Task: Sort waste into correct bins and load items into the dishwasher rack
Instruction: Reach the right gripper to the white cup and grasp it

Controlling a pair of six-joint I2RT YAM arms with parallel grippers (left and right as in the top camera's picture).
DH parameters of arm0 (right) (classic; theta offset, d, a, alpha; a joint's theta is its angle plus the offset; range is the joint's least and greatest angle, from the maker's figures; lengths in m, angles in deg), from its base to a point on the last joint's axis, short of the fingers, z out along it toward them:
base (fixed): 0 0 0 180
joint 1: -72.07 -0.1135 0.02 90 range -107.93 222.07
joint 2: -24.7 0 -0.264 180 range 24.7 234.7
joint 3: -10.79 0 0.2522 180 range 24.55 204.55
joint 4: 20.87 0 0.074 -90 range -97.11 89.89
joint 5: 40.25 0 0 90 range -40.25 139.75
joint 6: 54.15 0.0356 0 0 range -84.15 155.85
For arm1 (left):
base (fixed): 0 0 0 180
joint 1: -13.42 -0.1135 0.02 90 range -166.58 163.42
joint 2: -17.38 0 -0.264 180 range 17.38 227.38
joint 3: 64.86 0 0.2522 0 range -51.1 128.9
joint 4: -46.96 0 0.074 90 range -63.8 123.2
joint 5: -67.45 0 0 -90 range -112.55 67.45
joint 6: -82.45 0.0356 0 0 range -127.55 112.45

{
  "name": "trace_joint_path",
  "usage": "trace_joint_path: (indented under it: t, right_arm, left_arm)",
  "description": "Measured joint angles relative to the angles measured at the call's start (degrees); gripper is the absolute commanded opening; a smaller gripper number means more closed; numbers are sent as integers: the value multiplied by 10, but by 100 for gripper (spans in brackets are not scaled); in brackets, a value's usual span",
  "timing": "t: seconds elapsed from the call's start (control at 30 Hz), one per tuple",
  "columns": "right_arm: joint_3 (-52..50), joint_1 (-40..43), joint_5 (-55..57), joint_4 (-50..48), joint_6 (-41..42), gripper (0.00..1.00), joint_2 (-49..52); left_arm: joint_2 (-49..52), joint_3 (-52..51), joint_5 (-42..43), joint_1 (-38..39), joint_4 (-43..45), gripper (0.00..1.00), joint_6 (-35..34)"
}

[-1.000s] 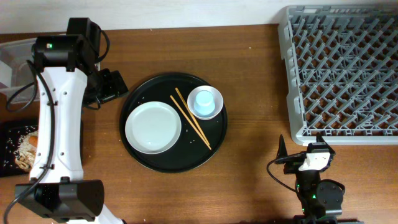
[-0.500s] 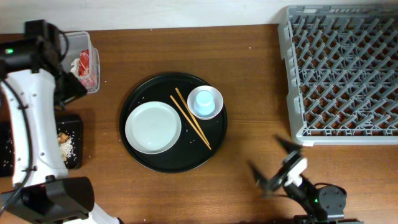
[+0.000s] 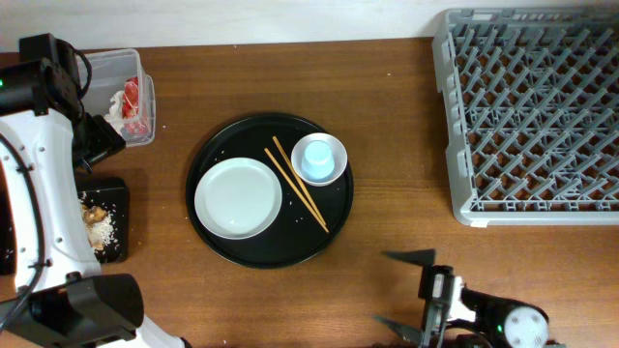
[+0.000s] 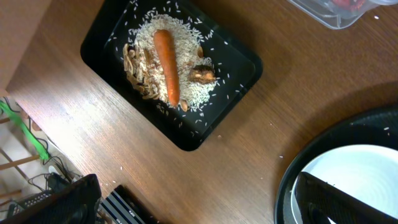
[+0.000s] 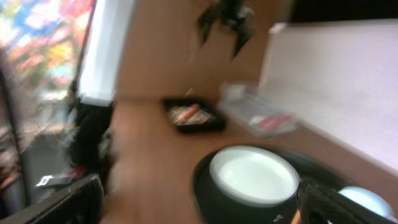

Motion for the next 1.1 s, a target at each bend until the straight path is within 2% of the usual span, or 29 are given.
trace_joint_path:
  t: [0.1,0.23,0.33,0.47,0.63,0.73,0.8,0.83,0.93,1.0,1.1]
  right_arm:
    - [0,0,78,-45,69,98,0]
    - [1,0,170,-47,127,98,0]
    - [11,0,211,-45,154,98,0]
    - [80,0,264,-45,169,98,16]
    - [217,0,312,34,151,98,135]
    - [337,0,325,126,126,98,283]
    - [393,0,263,144,85,98,360]
    - [440,0,176,135,49,98,422]
    - [499,-2,7,98,30,98,517]
    - [514,-5,-66,89,79,98,568]
    - [514,-14,-95,21,179,98,634]
  left_arm:
    - [0,0,2,0,0,99,0]
    - [0,0,2,0,0,99,0]
    - [0,0,3,0,0,99,0]
    - [0,0,3,0,0,99,0]
    - [0,0,4,0,0,99,0]
    - [0,0,4,0,0,99,0]
    - [0,0,5,0,0,99,0]
    - [0,0,4,0,2,99,0]
    - [0,0,4,0,1,99,0]
    - [0,0,4,0,1,99,0]
    - [0,0,5,0,1,99,0]
